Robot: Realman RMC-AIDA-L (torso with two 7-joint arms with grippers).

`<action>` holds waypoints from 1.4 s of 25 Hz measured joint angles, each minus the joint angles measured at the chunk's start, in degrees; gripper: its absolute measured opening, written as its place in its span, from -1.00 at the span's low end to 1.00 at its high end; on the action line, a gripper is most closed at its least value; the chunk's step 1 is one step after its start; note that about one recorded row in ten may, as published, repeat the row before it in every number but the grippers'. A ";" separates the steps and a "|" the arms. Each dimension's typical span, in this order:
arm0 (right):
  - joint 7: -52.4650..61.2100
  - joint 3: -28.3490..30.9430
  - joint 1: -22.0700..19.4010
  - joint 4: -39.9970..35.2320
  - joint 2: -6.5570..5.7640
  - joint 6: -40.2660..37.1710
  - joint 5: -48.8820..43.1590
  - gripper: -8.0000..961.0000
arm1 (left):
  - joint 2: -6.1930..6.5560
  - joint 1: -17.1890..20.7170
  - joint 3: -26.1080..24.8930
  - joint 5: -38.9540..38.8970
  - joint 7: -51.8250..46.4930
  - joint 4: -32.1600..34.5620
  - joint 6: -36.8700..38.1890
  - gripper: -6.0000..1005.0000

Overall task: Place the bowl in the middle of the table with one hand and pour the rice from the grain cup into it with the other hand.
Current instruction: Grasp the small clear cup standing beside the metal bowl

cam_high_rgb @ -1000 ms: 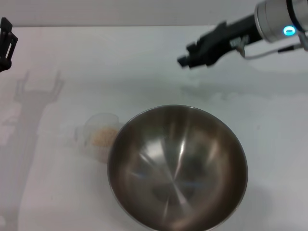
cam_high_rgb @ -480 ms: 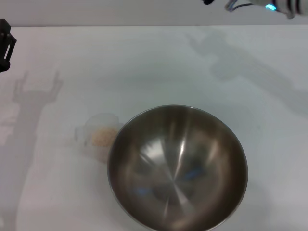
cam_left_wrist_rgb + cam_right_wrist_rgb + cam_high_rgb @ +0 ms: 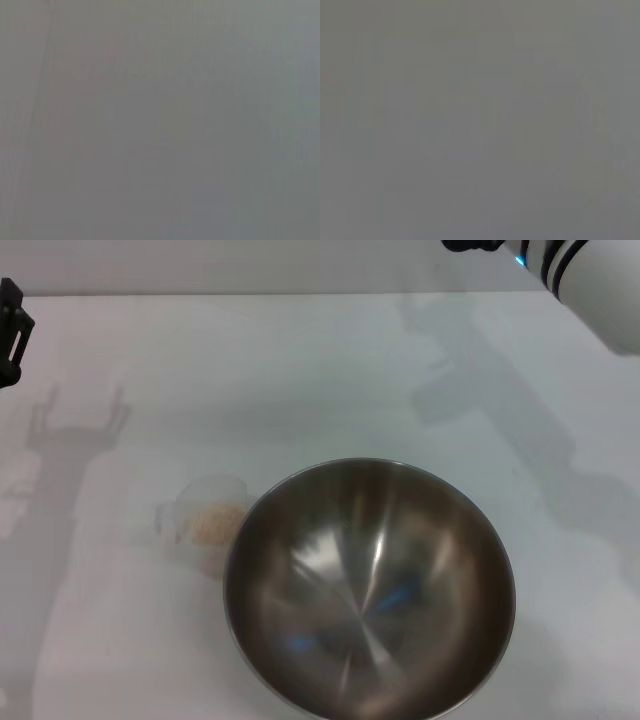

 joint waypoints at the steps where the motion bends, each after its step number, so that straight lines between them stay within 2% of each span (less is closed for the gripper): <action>1: 0.39 -0.61 -0.47 -0.43 0.00 -1.40 0.02 -0.11 | 0.02 -0.07 0.00 -0.01 0.00 0.00 -0.01 0.51; 9: 1.91 -1.74 -5.13 -5.20 -0.35 -5.14 -0.32 -0.11 | 0.08 -1.53 0.00 -0.08 -0.02 0.78 -0.29 0.51; 10: 1.93 -1.83 -6.94 -6.98 -0.38 -6.97 -0.33 -0.11 | 0.09 -1.65 0.00 -0.05 -0.05 0.84 -0.51 0.51; 12: 1.99 -2.00 -7.83 -7.70 -0.37 -8.05 -0.32 -0.11 | 0.12 -1.65 -0.01 -0.08 -0.08 0.84 -0.57 0.51; 13: 2.00 -3.17 -9.69 -8.69 -0.23 -11.60 -0.32 -0.11 | 0.12 -1.66 -0.03 -0.11 -0.10 0.85 -0.58 0.51; 14: 2.00 -3.17 -9.69 -8.69 -0.23 -11.60 -0.32 -0.11 | 0.12 -1.66 -0.03 -0.11 -0.10 0.85 -0.58 0.51; 15: 1.94 -5.90 -10.90 -8.38 -0.10 -18.32 -0.57 -0.11 | 0.12 -1.66 -0.05 -0.14 -0.19 0.84 -0.59 0.50; 16: 1.94 -5.90 -10.90 -8.38 -0.10 -18.32 -0.57 -0.11 | 0.12 -1.64 -0.07 -0.16 -0.27 0.84 -0.60 0.50; 17: 1.89 -7.48 -11.37 -7.86 -0.02 -21.67 -0.93 -0.11 | 0.12 -1.64 -0.07 -0.16 -0.27 0.84 -0.60 0.50; 18: 2.22 -11.37 -12.07 -5.97 0.05 -30.35 -2.61 -0.11 | 0.12 -1.64 -0.07 -0.16 -0.27 0.84 -0.60 0.50; 19: 2.22 -11.37 -12.07 -5.97 0.05 -30.35 -2.61 -0.11 | 0.12 -1.60 -0.07 -0.15 -0.33 0.84 -0.61 0.50; 22: 6.82 -16.67 -12.64 -1.09 0.08 -43.55 -5.70 -0.11 | 0.10 -1.39 -0.09 -0.17 -0.53 0.82 -0.61 0.50; 23: 13.61 -18.31 -13.04 2.72 0.07 -51.05 -8.02 -0.11 | 0.07 -1.37 -0.09 -0.14 -0.54 0.81 -0.59 0.50; 24: 13.61 -18.31 -13.04 2.72 0.07 -51.05 -8.02 -0.11 | 0.07 -1.37 -0.09 -0.14 -0.54 0.81 -0.59 0.50; 25: 21.40 -18.77 -13.36 6.73 0.06 -56.33 -9.79 -0.11 | 0.01 -1.27 -0.09 -0.16 -0.57 0.81 -0.59 0.50; 26: 21.40 -18.77 -13.36 6.73 0.06 -56.33 -9.79 -0.11 | 0.01 -1.27 -0.09 -0.16 -0.57 0.81 -0.59 0.50; 28: 33.64 -18.36 -13.42 13.31 -0.03 -61.04 -10.85 -0.12 | -0.08 -1.16 0.00 -0.15 -0.61 0.78 -0.58 0.50; 29: 33.64 -18.36 -13.42 13.31 -0.03 -61.04 -10.85 -0.12 | -0.08 -1.16 0.00 -0.15 -0.61 0.78 -0.58 0.50; 32: 45.47 -17.58 -12.92 19.59 -0.27 -62.41 -10.99 -0.12 | -0.13 -0.21 0.26 -0.02 -0.70 0.28 -0.24 0.50; 34: 55.57 -17.18 -12.40 25.18 -0.39 -63.77 -12.06 -0.12 | -0.18 0.18 0.32 0.07 -0.70 0.11 -0.13 0.49; 35: 66.17 -17.04 -11.83 30.96 -0.48 -65.98 -13.96 -0.12 | -0.28 1.03 0.43 0.17 -0.74 -0.06 0.37 0.49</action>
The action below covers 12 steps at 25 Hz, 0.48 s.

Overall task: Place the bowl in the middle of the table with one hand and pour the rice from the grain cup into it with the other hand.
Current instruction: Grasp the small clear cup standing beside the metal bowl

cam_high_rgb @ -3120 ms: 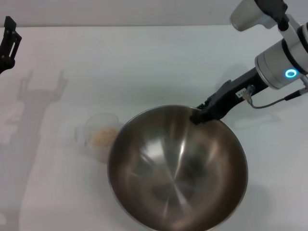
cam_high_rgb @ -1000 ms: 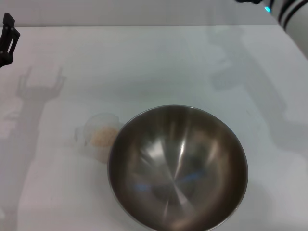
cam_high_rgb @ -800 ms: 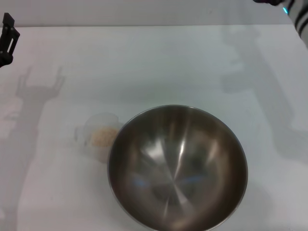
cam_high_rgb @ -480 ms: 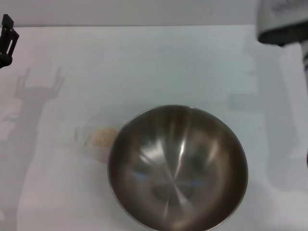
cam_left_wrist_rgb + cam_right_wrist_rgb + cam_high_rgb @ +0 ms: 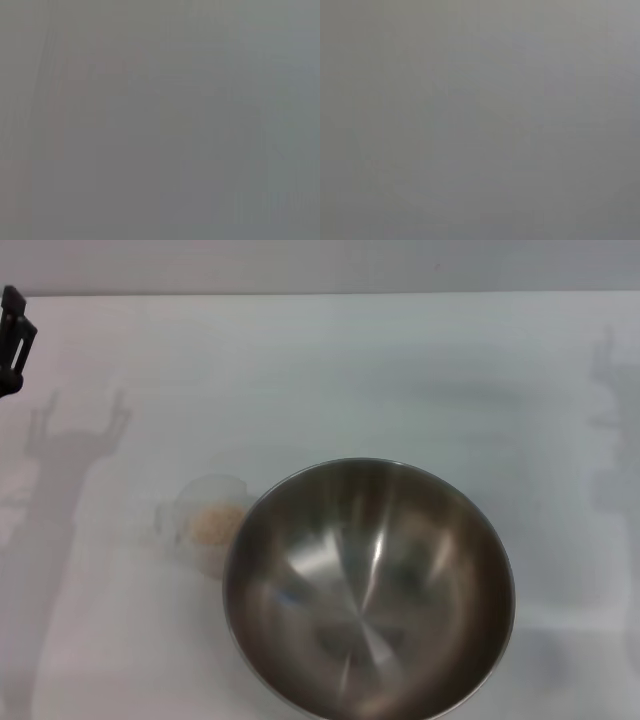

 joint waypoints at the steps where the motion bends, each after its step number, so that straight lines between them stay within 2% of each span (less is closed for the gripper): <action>1: 7.02 0.02 0.56 3.67 -0.08 -1.73 -1.31 -0.12 | -0.03 0.48 0.05 0.01 -0.02 -0.12 0.38 0.49; 2: 7.02 0.02 0.56 3.67 -0.08 -1.73 -1.31 -0.12 | -0.03 0.48 0.05 0.01 -0.02 -0.12 0.38 0.49; 3: 15.56 0.04 1.47 8.61 -0.30 -3.77 -2.55 -0.12 | -0.07 1.08 0.15 0.02 -0.03 -0.33 0.76 0.49; 4: 15.56 0.04 1.47 8.61 -0.30 -3.77 -2.55 -0.12 | -0.07 1.08 0.15 0.02 -0.03 -0.33 0.76 0.49; 8: 28.34 0.01 2.70 17.59 -1.09 -5.62 -7.02 -0.12 | -0.03 3.52 2.82 0.11 -0.22 -0.83 3.35 0.49; 10: 30.62 0.01 2.87 19.57 -1.21 -6.04 -9.27 -0.12 | -0.05 4.32 3.79 0.12 -0.23 -0.80 4.49 0.49; 12: 31.48 0.01 2.97 20.45 -1.26 -6.27 -10.44 -0.12 | -0.05 6.55 6.88 0.13 -0.22 -0.48 6.94 0.49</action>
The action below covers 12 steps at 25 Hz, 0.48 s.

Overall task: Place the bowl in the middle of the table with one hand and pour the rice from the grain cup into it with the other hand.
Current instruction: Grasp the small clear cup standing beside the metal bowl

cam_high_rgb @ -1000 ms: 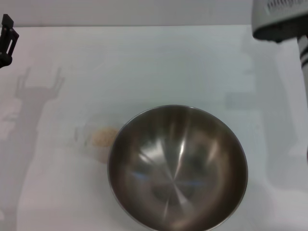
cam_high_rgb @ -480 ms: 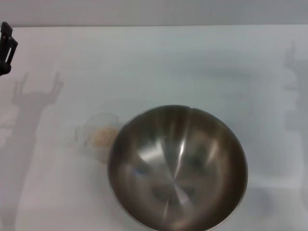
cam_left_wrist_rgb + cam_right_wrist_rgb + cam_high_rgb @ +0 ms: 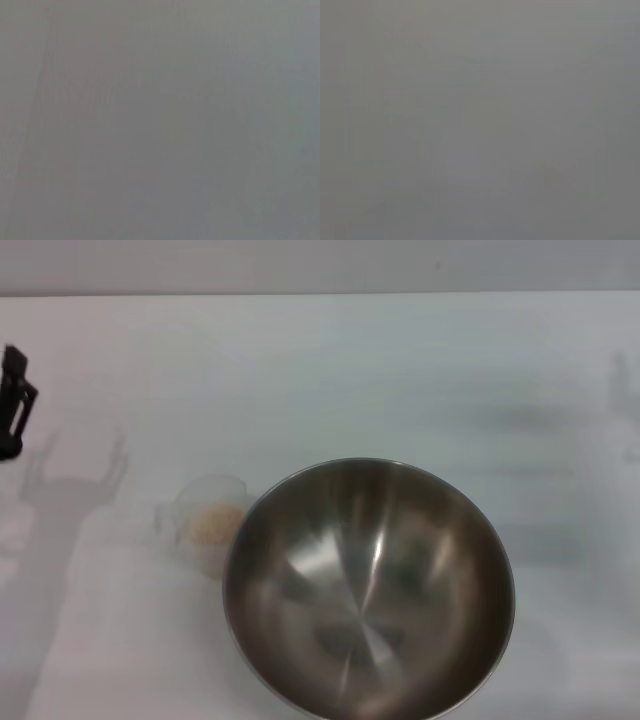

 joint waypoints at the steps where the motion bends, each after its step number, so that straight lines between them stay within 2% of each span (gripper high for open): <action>1: 0.77 0.00 0.29 1.18 -0.09 -0.26 -1.79 -0.12 | 0.04 0.56 0.94 -0.01 0.02 0.10 0.73 0.49; 3: 0.78 -0.05 0.48 1.46 -0.16 -0.23 -2.36 -0.12 | 0.17 2.51 4.31 0.01 0.24 0.54 3.62 0.48; 6: 0.63 -0.34 1.76 2.42 -0.43 0.93 -2.91 -0.12 | 0.17 2.51 4.31 0.01 0.24 0.54 3.62 0.48; 8: 0.63 -0.32 2.16 2.68 -0.52 1.46 -2.92 -0.12 | 0.16 5.01 10.80 0.02 0.66 3.49 7.89 0.48; 12: 0.63 -0.06 3.35 3.47 -1.04 2.88 -2.93 -0.12 | 0.26 5.54 14.77 0.01 0.69 5.17 8.32 0.48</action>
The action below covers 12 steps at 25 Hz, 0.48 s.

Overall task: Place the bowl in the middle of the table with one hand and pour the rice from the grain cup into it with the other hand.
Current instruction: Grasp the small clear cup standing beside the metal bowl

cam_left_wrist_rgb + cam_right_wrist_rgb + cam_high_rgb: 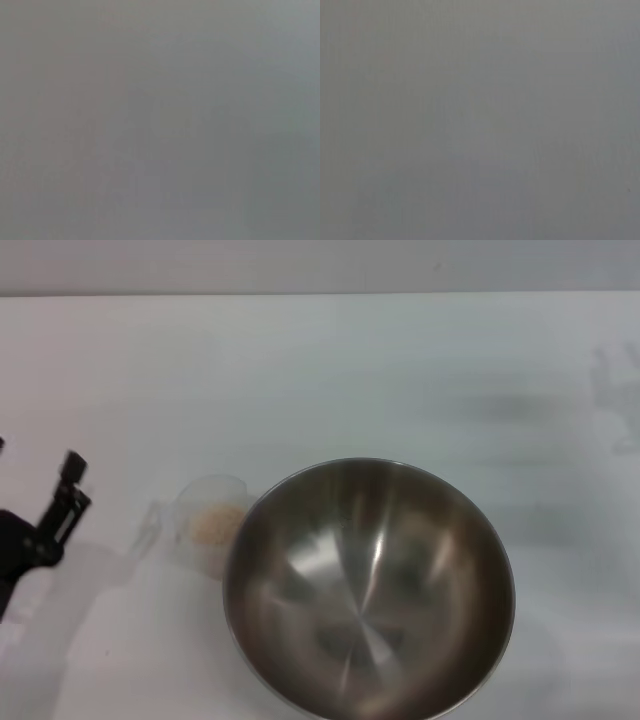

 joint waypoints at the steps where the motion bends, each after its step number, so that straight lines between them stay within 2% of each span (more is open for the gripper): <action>1: 0.00 0.01 0.22 0.14 -0.08 0.05 0.00 -0.12 | 0.02 0.14 1.41 -0.01 0.03 0.78 -0.09 0.48; 3: 0.00 0.01 0.59 0.35 -0.22 0.06 0.05 -0.12 | 0.02 0.20 2.33 -0.02 0.03 1.28 -0.19 0.48; 5: -0.06 0.12 1.11 0.69 -0.45 0.06 0.27 -0.12 | -0.02 0.36 5.71 -0.02 0.08 2.70 -1.32 0.48; 12: -0.09 1.05 1.72 0.75 -0.79 0.51 0.29 -0.12 | -0.02 0.21 8.85 -0.03 0.11 3.35 -6.47 0.47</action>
